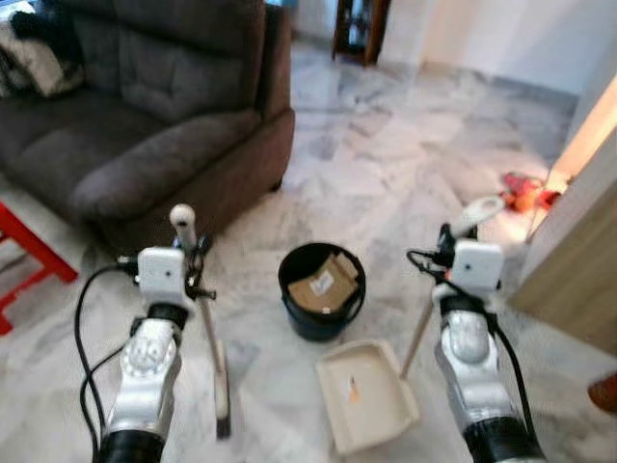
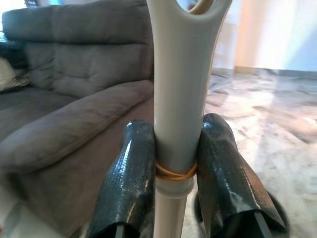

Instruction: Sweep floor

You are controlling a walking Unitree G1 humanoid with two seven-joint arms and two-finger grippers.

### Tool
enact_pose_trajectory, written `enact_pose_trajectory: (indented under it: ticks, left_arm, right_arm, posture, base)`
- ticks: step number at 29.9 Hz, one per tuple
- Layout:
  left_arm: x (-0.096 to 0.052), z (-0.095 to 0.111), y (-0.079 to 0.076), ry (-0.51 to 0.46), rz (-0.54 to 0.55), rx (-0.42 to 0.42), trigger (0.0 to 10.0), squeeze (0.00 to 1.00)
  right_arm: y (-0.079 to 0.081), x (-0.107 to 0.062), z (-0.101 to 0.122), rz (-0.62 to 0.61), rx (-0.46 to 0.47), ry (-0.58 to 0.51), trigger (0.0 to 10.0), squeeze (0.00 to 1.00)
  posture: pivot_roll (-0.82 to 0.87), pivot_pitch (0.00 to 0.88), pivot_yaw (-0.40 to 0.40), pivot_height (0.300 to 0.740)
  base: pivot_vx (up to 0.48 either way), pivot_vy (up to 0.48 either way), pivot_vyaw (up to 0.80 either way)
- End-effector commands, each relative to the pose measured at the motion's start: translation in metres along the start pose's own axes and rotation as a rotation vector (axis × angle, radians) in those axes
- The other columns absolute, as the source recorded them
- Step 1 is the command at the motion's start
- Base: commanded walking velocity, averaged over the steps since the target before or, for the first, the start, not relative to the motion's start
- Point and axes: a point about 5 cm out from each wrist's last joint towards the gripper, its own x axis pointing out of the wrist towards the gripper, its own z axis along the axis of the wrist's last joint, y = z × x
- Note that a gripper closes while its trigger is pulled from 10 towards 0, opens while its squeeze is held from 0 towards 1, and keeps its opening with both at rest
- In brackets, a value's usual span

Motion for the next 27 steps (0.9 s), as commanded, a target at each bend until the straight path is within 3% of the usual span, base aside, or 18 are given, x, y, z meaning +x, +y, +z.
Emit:
enact_pose_trajectory:
  ticks: [1, 20, 27]
  left_arm:
    - [0.0051, 0.0079, -0.0069, -0.037, -0.027, -0.002, 10.0, 0.00]
    - [0.0052, 0.0065, -0.0092, -0.026, -0.042, 0.017, 10.0, 0.00]
    - [0.0054, 0.0066, -0.0103, -0.026, -0.046, 0.020, 10.0, 0.00]
  right_arm:
    - [-0.0067, 0.0025, 0.0027, -0.017, -0.010, -0.011, 10.0, 0.00]
    - [-0.0077, 0.0032, 0.0008, -0.019, -0.024, 0.005, 10.0, 0.00]
    - [-0.0074, 0.0037, 0.0008, -0.019, -0.028, 0.006, 10.0, 0.00]
  posture:
    - [-0.02, 0.067, -0.030, 0.740]
    - [-0.02, 0.066, -0.033, 0.740]
    - [-0.02, 0.062, -0.032, 0.740]
  base:
    - [0.000, 0.000, -0.80]
    - [0.000, 0.000, -0.80]
    - [0.000, -0.307, -0.80]
